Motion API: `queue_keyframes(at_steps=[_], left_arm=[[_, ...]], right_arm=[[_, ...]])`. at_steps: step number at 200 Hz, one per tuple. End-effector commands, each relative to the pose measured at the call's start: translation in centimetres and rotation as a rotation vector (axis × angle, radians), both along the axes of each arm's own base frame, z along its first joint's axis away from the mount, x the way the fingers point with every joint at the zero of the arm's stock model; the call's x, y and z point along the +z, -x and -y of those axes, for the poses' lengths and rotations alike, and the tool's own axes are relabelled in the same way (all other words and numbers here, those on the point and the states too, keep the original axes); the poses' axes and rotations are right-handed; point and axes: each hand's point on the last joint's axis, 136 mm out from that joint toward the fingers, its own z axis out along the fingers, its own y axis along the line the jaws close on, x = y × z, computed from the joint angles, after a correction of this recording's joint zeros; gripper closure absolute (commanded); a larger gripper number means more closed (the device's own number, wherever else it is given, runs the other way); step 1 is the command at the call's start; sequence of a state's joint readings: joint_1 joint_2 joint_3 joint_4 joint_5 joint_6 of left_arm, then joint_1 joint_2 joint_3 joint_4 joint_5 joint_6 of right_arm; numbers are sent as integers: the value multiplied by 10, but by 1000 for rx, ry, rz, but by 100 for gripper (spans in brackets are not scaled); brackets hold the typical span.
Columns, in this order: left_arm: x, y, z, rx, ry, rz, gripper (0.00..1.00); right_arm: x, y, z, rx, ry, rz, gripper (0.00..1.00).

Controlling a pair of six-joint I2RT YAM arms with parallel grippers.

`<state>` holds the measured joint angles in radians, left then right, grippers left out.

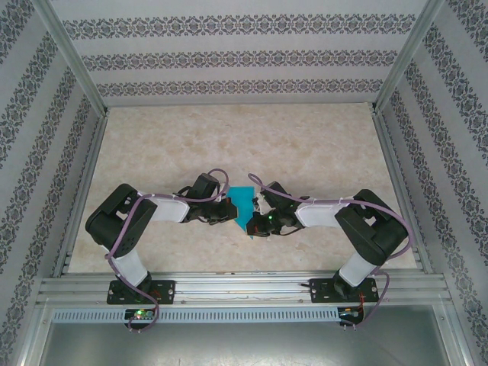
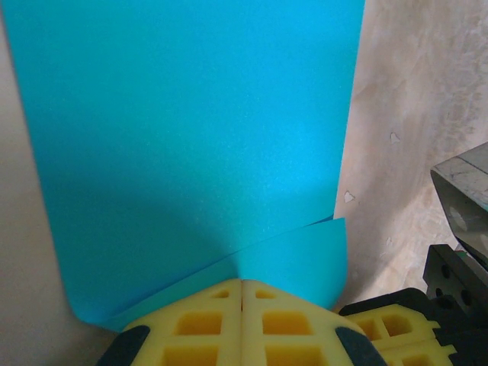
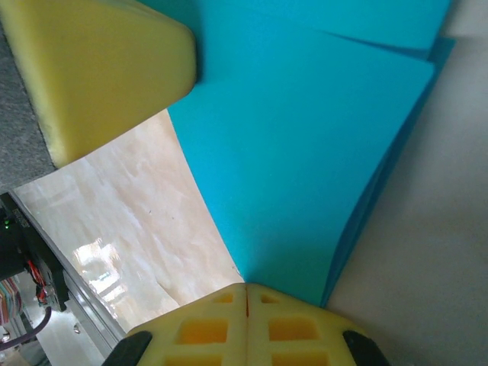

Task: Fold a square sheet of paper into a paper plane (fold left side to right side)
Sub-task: Third fold the triangle at the center of the table.

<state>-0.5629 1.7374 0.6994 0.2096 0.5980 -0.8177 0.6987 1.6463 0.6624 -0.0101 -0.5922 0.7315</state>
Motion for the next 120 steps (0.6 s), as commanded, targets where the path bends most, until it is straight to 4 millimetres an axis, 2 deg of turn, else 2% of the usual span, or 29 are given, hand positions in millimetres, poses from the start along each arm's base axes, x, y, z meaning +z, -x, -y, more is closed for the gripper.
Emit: queue_keyframes(at_steps=[1,70,91,120], left_arm=[[-38,14,-23,42,-152,-87,100],[-42,14,-27,57,-173,-99,100],[-41,14,-26,61,-168,-100,100],[-40,13,-25,69,-156,-99,100]], right_arm=[[-19,22,18,19,98,-68,99],[-9,46,31,40,83,-103,100],[9,43,31,36,53,-63,100],[45,24,25,7,-26,34,100]])
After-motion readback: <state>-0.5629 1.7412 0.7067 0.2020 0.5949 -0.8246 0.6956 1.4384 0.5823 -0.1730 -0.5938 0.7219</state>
